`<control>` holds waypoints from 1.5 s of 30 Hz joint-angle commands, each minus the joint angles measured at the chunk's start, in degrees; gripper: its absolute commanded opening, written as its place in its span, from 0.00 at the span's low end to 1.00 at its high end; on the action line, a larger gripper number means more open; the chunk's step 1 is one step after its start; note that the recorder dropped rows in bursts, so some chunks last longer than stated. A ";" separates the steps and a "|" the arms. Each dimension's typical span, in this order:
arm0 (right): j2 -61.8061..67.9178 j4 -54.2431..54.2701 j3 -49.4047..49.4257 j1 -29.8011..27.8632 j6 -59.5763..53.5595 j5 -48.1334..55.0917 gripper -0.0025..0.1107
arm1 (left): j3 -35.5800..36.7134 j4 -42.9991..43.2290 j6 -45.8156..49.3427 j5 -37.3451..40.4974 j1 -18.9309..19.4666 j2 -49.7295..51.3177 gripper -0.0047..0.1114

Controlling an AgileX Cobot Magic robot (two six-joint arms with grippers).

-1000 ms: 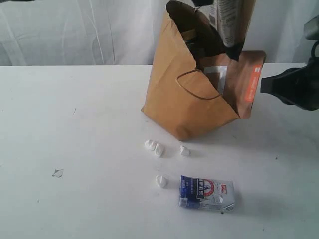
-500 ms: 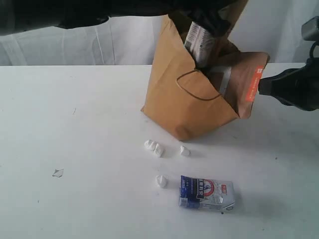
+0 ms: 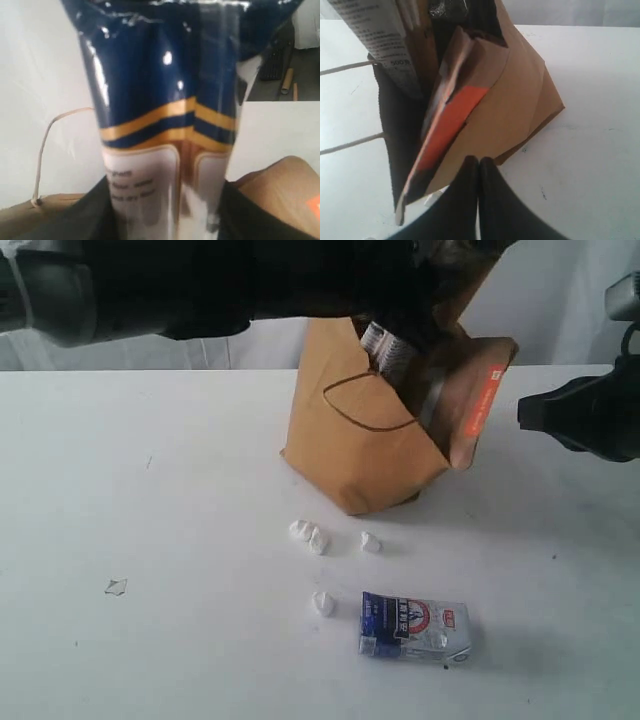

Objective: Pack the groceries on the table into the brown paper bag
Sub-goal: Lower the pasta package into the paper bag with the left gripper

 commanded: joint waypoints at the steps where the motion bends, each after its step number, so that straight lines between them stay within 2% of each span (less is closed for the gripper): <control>1: -0.01 0.28 0.12 0.03 -0.64 0.02 0.02 | -0.36 -0.10 8.62 -3.58 0.21 0.63 0.04; 8: -0.01 0.28 0.12 0.03 -0.64 -0.34 0.02 | -0.10 -4.40 8.08 -16.28 0.42 2.50 0.04; 16: -0.01 0.28 0.12 0.03 -0.64 -0.34 0.02 | -0.10 -4.92 8.08 -17.17 0.42 2.68 0.04; 19: -0.01 0.28 0.12 0.03 -0.64 -0.34 0.02 | -0.10 -5.08 8.08 -15.23 0.42 2.68 0.13; 26: -0.01 0.28 0.12 0.03 -0.64 -0.34 0.02 | -0.10 -5.08 7.46 -14.32 0.42 3.08 0.64; 29: -0.01 0.28 0.12 0.03 -0.64 -0.34 0.02 | -0.10 -5.08 7.34 -14.32 0.42 3.08 0.78; 32: -0.01 0.28 0.12 0.03 -0.64 -0.34 0.02 | -0.10 -5.08 7.34 -14.49 0.42 3.08 0.82; 38: -0.01 0.28 0.12 0.03 -0.64 -0.34 0.02 | -0.10 -5.18 6.67 -14.46 0.19 2.77 0.82; 45: -0.01 0.28 0.12 0.03 -0.64 -0.09 0.02 | -0.10 -5.18 -0.01 -9.65 0.21 -1.31 0.82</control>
